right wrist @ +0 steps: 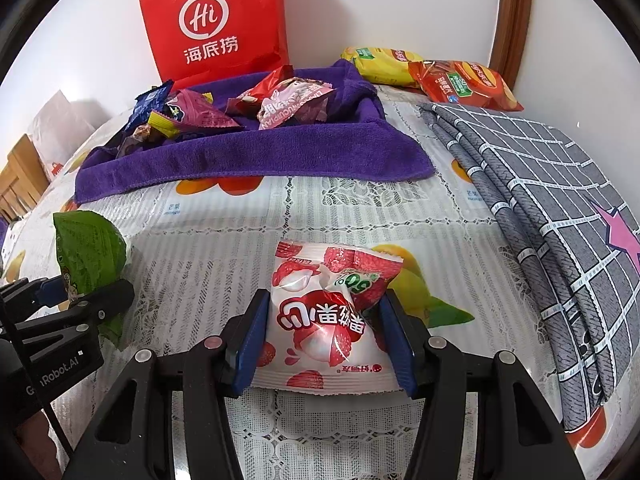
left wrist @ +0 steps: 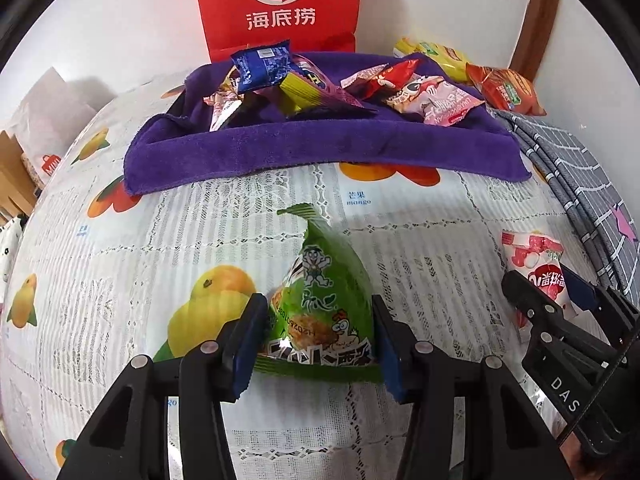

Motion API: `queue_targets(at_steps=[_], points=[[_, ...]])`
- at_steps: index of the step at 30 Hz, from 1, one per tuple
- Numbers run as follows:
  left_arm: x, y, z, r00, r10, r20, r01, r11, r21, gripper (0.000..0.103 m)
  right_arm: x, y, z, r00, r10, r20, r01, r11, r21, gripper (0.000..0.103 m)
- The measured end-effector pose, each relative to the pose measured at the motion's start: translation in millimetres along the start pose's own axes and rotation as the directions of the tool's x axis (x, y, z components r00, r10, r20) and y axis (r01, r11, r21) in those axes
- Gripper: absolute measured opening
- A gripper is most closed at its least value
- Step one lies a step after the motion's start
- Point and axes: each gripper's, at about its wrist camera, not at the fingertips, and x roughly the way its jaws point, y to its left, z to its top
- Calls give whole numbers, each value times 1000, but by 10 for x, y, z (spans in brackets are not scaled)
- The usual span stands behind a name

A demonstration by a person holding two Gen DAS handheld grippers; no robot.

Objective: Organize snacks
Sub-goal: 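Grasp the pink strawberry candy bag with the right tool while the left tool grasps the green triangular bag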

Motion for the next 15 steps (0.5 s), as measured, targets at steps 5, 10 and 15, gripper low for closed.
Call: queue_targets(at_steps=[5,10,15], points=[[-29,21,-23,1000,-17,4,17,1000,-20,48,-14,-13,-7,1000,1,-1,-1,1000,-11,54],[-27,20,-23,1000,-23,-7,23,1000,5,47,-16,-8,-14,1000,-3,0,3,1000,-10,55],[-47,107,4,998,-59,-25,59,998,13,47,-10,-11,-11,1000,5,4,-5,1000,0,55]])
